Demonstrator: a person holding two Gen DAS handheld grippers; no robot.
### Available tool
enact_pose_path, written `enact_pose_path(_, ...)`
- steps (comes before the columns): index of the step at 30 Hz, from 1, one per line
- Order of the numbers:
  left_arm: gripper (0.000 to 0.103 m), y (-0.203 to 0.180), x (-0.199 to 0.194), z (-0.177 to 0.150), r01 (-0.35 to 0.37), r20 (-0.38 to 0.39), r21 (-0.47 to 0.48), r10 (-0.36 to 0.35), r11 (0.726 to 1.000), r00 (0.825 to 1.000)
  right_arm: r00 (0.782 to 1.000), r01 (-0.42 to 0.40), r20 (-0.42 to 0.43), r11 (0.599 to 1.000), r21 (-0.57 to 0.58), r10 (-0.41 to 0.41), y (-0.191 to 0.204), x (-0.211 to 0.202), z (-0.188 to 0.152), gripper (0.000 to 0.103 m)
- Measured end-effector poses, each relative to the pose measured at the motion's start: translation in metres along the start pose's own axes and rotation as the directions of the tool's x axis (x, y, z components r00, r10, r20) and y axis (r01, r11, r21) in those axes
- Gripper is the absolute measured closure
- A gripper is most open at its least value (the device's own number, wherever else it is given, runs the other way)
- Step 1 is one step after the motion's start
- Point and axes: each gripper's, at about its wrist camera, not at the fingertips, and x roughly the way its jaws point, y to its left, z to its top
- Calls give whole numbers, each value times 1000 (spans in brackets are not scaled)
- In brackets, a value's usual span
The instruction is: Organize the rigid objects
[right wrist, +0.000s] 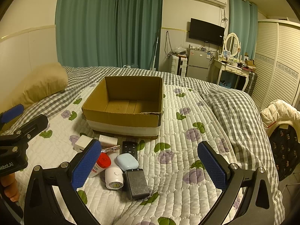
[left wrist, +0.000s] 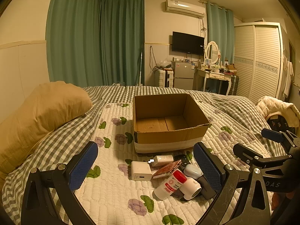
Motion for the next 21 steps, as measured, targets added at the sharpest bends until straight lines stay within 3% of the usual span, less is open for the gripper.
enact_pose_path(13, 0, -6, -2, -2, 11, 0, 11, -11, 1000, 1000, 1000, -5, -9, 1000, -10, 5, 2, 1, 1, 0)
enact_pose_path(21, 0, -5, 9, -2, 5, -44, 18, -4, 1000, 999, 997, -14, -70, 999, -51, 11, 6, 8, 3, 0)
